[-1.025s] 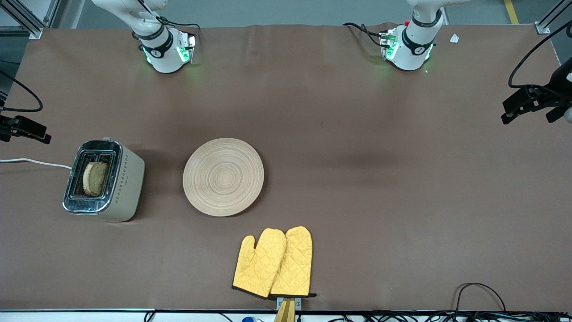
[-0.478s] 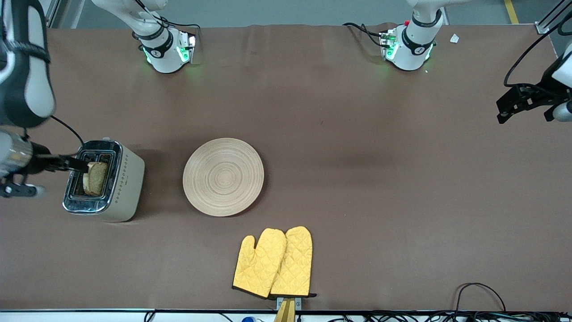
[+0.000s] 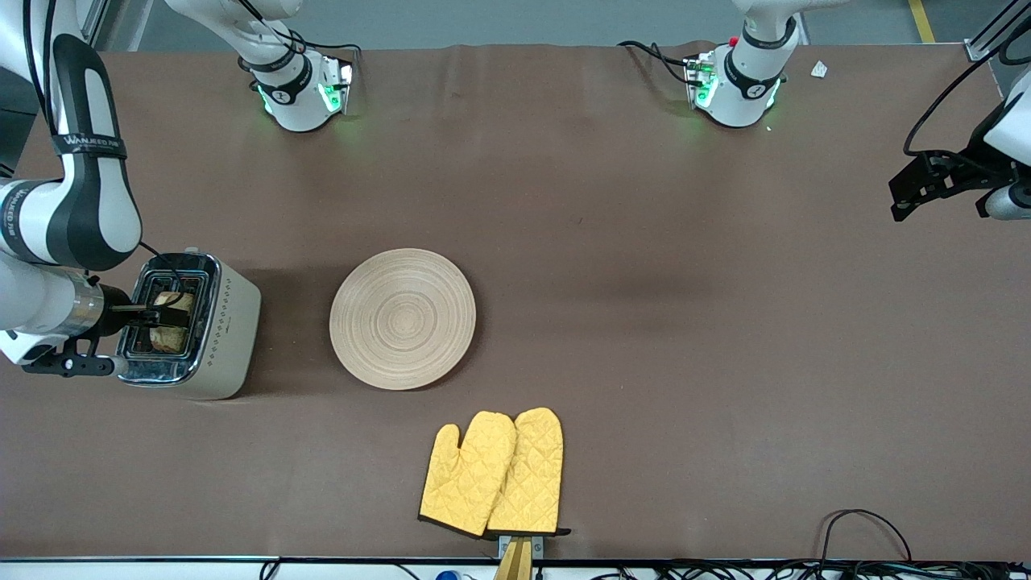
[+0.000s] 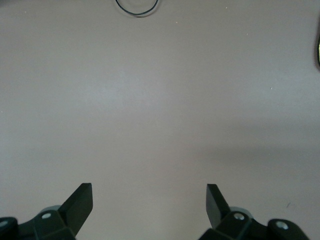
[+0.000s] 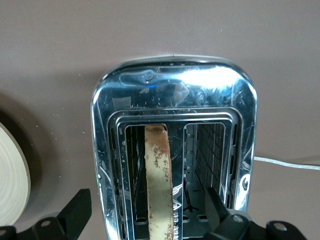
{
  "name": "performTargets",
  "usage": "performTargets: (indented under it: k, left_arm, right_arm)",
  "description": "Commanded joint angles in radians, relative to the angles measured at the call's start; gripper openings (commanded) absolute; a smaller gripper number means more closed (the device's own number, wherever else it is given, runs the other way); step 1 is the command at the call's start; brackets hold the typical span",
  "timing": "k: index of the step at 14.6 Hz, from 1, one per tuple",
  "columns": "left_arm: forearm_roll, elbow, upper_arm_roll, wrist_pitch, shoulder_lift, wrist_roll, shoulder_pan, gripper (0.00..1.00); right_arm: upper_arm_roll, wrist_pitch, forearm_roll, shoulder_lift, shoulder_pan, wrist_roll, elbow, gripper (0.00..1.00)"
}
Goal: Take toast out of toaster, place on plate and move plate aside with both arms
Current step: 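Grasp the bread slice in the toaster slot with the right gripper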
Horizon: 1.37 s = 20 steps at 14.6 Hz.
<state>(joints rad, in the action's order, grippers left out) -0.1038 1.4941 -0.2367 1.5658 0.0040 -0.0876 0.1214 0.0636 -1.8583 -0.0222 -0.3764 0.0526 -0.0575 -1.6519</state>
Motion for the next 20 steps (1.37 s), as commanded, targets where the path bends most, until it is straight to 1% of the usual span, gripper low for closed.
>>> performTargets:
  k: [1,2,3,4,5,6,8,10,12,13,15,17,18,20]
  left_arm:
    - [-0.007,-0.011,-0.006,-0.013,0.008,-0.008,0.003,1.0]
    - [0.013,-0.012,-0.006,-0.013,0.008,-0.009,0.006,1.0]
    - [0.045,-0.011,-0.003,-0.012,0.008,-0.014,0.007,1.0]
    - [0.064,-0.011,0.002,-0.009,0.008,-0.017,0.007,1.0]
    - [0.069,-0.011,0.002,-0.004,0.008,-0.018,0.007,1.0]
    - [0.069,-0.011,0.004,-0.003,0.008,-0.018,0.007,1.0]
    - [0.07,-0.012,0.004,-0.003,0.01,-0.008,0.009,1.0]
    - [0.07,-0.012,0.004,-0.003,0.01,-0.006,0.009,1.0]
    - [0.07,-0.011,0.004,-0.003,0.01,-0.004,0.009,1.0]
    - [0.07,-0.011,0.005,-0.004,0.01,-0.004,0.009,1.0]
    - [0.07,-0.011,0.005,-0.004,0.01,-0.003,0.009,1.0]
    - [0.07,-0.011,0.005,-0.004,0.01,-0.003,0.009,1.0]
    - [0.07,-0.011,0.005,-0.004,0.01,-0.003,0.009,1.0]
    - [0.069,-0.011,0.005,-0.006,0.01,-0.003,0.009,1.0]
  right_arm:
    - [0.008,0.005,0.016,0.014,-0.004,-0.016,-0.052,0.84]
    - [0.008,0.008,0.016,0.016,-0.005,-0.022,-0.068,0.54]
    - [0.008,0.013,0.016,0.016,-0.005,-0.03,-0.069,0.3]
    - [0.008,0.014,0.016,0.016,-0.005,-0.028,-0.069,0.17]
    - [0.008,0.015,0.016,0.016,-0.005,-0.028,-0.068,0.08]
    - [0.008,0.015,0.016,0.016,-0.005,-0.028,-0.068,0.03]
    - [0.008,0.016,0.016,0.017,-0.005,-0.03,-0.056,0.01]
    - [0.007,0.034,0.015,0.027,-0.007,-0.033,-0.001,0.01]
    - [-0.002,0.126,0.019,0.031,-0.008,-0.047,0.085,0.01]
    - [-0.008,0.167,0.031,0.031,-0.01,-0.073,0.122,0.01]
    - [-0.028,0.176,0.091,0.039,-0.025,-0.077,0.17,0.02]
    - [-0.054,0.157,0.166,0.053,-0.037,-0.071,0.17,0.02]
    - [-0.054,0.134,0.186,0.053,-0.051,-0.07,0.165,0.02]
    - [-0.061,0.069,0.196,0.047,-0.086,-0.07,0.14,0.02]
